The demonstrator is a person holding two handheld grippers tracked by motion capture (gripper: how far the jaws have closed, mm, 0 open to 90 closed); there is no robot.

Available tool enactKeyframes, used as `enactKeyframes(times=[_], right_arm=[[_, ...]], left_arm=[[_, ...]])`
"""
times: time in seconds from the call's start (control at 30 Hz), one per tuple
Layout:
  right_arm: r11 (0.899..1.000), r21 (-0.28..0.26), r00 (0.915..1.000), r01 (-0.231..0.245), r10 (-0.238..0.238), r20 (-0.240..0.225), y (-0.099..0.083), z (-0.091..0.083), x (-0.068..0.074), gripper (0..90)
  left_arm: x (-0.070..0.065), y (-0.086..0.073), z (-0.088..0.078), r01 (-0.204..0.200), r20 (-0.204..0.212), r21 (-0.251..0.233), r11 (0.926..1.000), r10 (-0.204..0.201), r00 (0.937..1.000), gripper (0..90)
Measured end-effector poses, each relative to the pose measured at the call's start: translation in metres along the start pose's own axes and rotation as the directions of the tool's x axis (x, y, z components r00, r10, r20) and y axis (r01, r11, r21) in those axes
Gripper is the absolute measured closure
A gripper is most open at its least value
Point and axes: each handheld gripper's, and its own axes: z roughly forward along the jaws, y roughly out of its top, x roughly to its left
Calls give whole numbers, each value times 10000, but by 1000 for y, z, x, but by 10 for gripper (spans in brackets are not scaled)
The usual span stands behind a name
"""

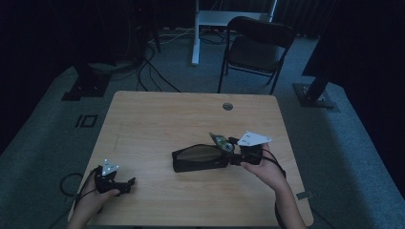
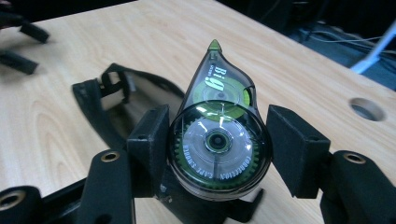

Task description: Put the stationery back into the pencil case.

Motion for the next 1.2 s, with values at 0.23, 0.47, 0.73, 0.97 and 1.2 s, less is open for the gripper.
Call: enactKeyframes(times=[0.23, 0.47, 0.73, 0.97, 1.2], right_arm=[[9974, 384, 9952, 605, -573, -798, 4, 12, 3, 410], [9908, 558, 9830, 1233, -1142, -1435, 10, 19, 5, 410], [9785, 918, 9571, 1845, -1576, -2431, 19, 23, 8, 410], [9669, 1221, 9395, 2240, -1809, -2910, 21, 31, 10, 410], [9726, 1528, 9328, 1751, -1143, -3418, 27, 36, 8, 410]], left_arm=[[0, 0, 0, 5, -1, -5, 10000, -5, 10000, 21], [0, 0, 0, 8, 0, -8, 10000, -8, 10000, 21], [0, 0, 0, -17, -7, -8, 10000, 17, 10000, 21], [0, 0, 0, -15, -8, -8, 10000, 15, 10000, 21], [0, 0, 0, -15, -7, -5, 10000, 15, 10000, 21]])
